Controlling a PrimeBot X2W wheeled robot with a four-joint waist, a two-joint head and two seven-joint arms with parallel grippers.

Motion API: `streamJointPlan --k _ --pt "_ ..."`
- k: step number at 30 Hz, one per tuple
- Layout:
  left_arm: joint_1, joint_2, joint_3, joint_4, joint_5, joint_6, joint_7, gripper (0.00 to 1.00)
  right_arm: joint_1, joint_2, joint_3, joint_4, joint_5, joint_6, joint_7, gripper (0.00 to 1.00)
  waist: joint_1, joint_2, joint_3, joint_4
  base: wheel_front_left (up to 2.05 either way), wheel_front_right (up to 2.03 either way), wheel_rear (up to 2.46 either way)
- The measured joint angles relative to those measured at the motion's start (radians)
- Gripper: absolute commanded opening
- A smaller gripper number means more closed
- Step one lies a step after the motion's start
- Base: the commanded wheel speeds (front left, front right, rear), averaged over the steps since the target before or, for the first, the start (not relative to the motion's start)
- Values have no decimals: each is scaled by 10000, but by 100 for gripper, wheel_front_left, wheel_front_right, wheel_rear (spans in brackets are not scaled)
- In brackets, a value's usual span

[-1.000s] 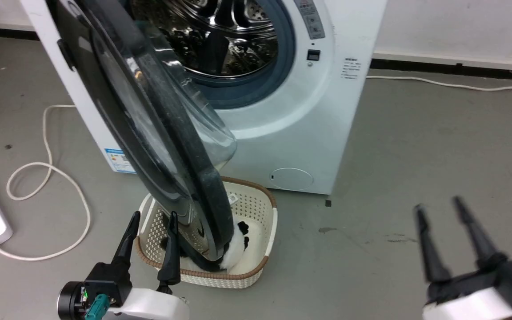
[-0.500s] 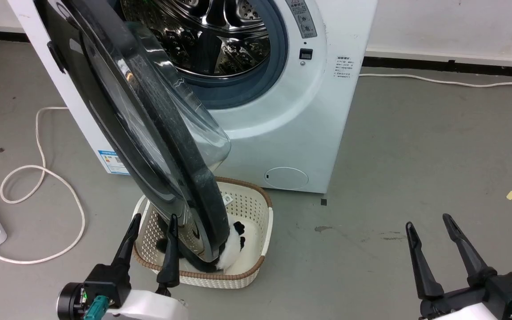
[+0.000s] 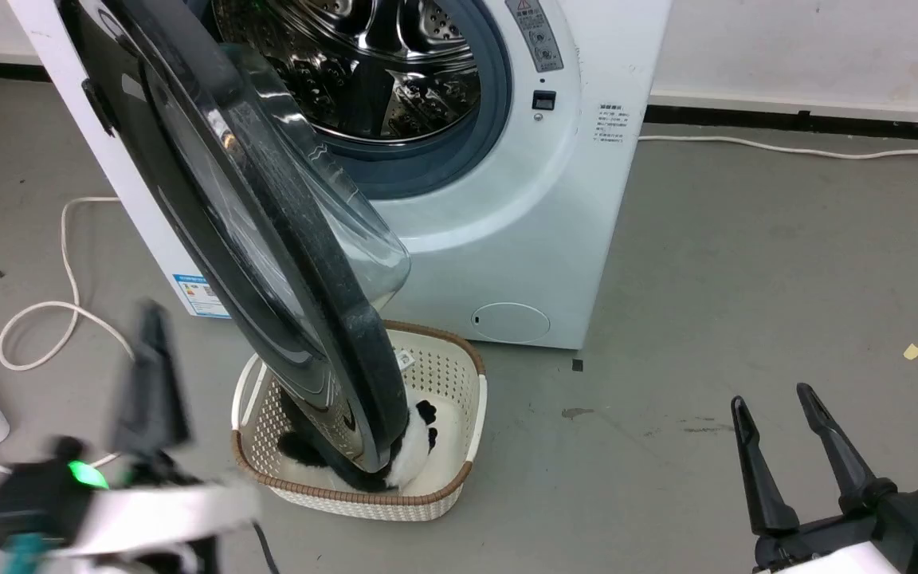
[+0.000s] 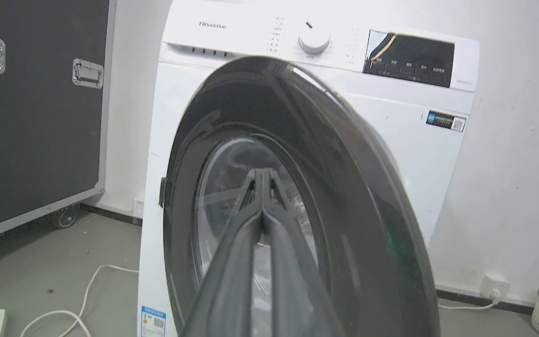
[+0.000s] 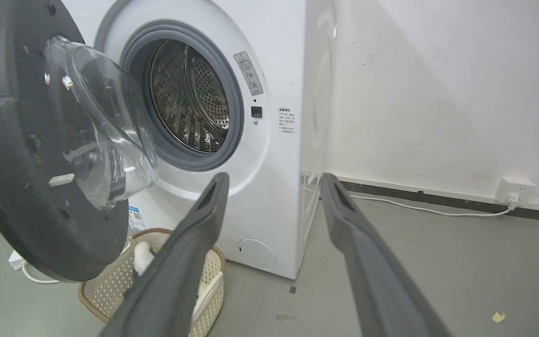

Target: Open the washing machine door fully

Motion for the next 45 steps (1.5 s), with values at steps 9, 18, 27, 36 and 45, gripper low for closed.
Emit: streamJointPlan --k 9,18,27,36,45 --pt "-1562 6 692 -2824 -153 330 -12 0 -23 6 -63 104 320 0 0 100 1 0 -123 -69 0 0 0" --pt "-2297 291 -752 -3214 1204 174 1718 0 -26 8 13 140 410 0 0 100 0 0 -155 -245 0 0 0" --pt "-1573 40 -3639 -1302 1306 311 3168 0 -39 12 6 186 508 -2 0 100 0 0 42 -408 0 0 0" --pt "-1292 0 -4370 1101 838 738 2930 0 -68 12 15 219 585 -2 -2 100 1 0 225 -420 0 0 0" --pt "-1511 -33 -3741 3183 272 1131 1737 0 -218 12 35 278 683 -2 -2 100 1 0 332 -109 0 0 0"
